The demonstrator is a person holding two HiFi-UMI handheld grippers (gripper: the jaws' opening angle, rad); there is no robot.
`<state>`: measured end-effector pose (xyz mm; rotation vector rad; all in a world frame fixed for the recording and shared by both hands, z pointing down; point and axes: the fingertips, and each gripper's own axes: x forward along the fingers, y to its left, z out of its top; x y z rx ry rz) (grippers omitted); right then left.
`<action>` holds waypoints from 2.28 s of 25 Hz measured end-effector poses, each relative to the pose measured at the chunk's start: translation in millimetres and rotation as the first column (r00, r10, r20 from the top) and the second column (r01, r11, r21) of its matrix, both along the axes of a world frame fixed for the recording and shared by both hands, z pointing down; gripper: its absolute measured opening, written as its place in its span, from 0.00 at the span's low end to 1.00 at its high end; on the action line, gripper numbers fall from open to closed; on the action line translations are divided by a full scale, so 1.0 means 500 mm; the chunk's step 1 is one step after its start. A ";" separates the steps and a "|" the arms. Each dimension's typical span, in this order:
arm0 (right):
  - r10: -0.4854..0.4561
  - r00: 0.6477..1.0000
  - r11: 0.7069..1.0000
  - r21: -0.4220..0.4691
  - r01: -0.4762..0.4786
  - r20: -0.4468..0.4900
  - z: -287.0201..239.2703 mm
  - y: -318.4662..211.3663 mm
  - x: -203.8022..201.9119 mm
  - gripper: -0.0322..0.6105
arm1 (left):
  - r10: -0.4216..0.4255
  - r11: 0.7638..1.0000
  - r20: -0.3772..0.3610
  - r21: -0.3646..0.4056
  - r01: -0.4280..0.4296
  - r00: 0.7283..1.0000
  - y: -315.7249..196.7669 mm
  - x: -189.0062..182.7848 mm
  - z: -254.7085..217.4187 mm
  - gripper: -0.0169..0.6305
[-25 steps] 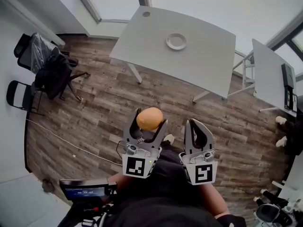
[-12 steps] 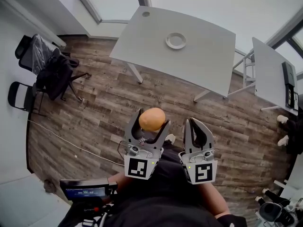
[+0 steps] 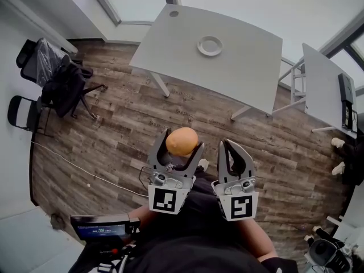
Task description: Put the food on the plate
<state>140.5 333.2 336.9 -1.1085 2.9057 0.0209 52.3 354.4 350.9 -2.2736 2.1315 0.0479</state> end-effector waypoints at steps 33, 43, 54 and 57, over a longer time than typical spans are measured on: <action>0.111 0.994 0.994 0.009 -0.111 0.006 0.016 -0.049 0.074 0.06 | -0.022 1.000 -0.017 0.014 0.022 1.000 -0.039 -0.026 -0.020 0.55; 0.189 0.982 0.982 -0.013 -0.190 -0.009 0.043 -0.128 0.094 0.06 | 0.026 1.000 -0.032 0.002 -0.026 0.999 -0.140 -0.023 0.005 0.55; 0.185 0.982 0.981 -0.045 -0.186 -0.034 0.044 -0.320 -0.012 0.06 | 0.090 0.996 -0.031 -0.009 -0.090 0.995 -0.323 -0.074 0.011 0.55; 0.177 0.984 0.983 -0.048 -0.178 -0.030 0.029 -0.376 -0.055 0.06 | 0.076 0.997 -0.045 -0.025 -0.077 0.996 -0.372 -0.122 0.013 0.55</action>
